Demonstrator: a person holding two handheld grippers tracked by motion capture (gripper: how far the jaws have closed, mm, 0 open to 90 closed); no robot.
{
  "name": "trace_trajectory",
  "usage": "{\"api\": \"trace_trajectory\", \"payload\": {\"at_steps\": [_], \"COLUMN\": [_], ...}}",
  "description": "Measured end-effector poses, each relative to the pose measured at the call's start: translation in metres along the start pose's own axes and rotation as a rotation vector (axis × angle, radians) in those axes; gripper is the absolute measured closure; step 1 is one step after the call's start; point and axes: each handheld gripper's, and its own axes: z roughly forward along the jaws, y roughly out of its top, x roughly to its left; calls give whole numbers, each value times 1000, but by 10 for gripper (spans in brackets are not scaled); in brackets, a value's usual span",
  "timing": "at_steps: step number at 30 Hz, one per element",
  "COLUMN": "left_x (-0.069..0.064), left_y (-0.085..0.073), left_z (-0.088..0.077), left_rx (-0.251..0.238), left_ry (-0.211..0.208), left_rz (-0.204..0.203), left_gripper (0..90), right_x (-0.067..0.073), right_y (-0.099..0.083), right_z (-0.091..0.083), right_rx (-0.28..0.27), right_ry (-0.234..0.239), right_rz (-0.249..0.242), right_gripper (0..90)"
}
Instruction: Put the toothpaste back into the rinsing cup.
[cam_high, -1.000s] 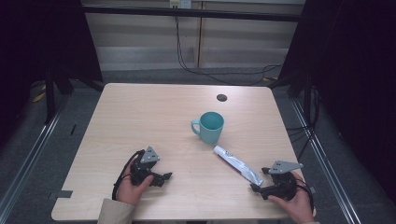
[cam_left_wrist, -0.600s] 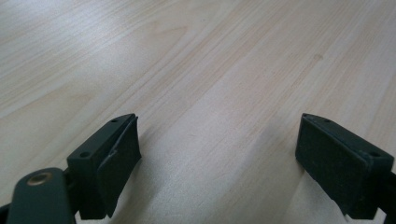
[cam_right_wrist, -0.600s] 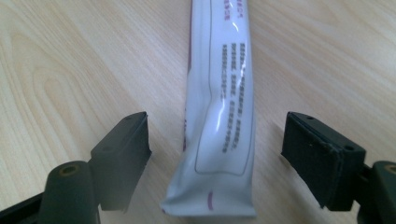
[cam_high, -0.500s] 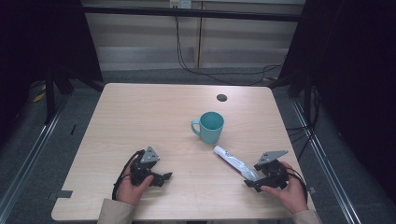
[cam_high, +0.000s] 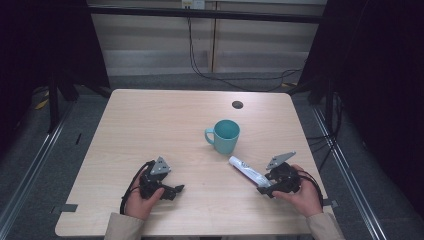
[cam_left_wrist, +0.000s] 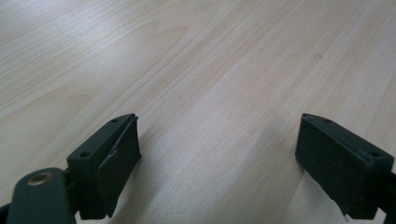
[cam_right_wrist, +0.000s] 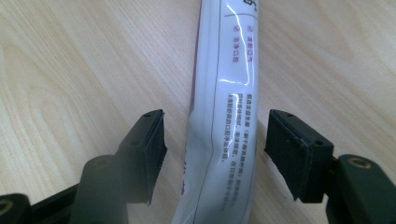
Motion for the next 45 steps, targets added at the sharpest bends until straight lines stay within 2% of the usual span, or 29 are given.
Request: {"api": "trace_trajectory", "payload": {"at_steps": [5,6,10,14,18,21,24,27,30,31,33,34,35,36,37,43,45], "left_x": [0,0,0,0,0,0,0,0,0,0,0,0,0,0,0,0,0], "left_y": [0,0,0,0,0,0,0,0,0,0,0,0,0,0,0,0,0], "left_z": [0,0,0,0,0,0,0,0,0,0,0,0,0,0,0,0,1], "left_rx": [0,0,0,0,0,0,0,0,1,1,1,1,1,1,1,7,6], "left_ry": [0,0,0,0,0,0,0,0,0,0,0,0,0,0,0,-7,-12], "left_rz": [0,0,0,0,0,1,0,0,1,1,1,1,-1,-1,0,14,6], "left_gripper": [134,134,134,134,134,134,133,133,133,133,133,133,133,133,133,113,111], "right_x": [1,2,3,3,2,1,0,0,0,1,0,0,0,0,-1,0,0], "right_y": [3,6,9,12,13,18,19,24,29,31,32,33,34,34,34,36,36], "right_z": [1,2,4,4,4,5,5,6,7,7,8,8,7,7,5,4,4], "right_rx": [37,64,100,123,129,157,168,202,241,258,264,276,276,276,266,272,266], "right_ry": [4,0,-26,-1,-7,-12,-8,-8,-6,-2,2,9,16,16,20,16,21], "right_rz": [4,-6,-33,-14,-9,-15,-10,-2,-21,-11,-30,-19,-26,-26,0,-13,-31], "right_gripper": [396,403,416,470,502,551,563,589,614,625,638,657,730,730,756,769,769]}}
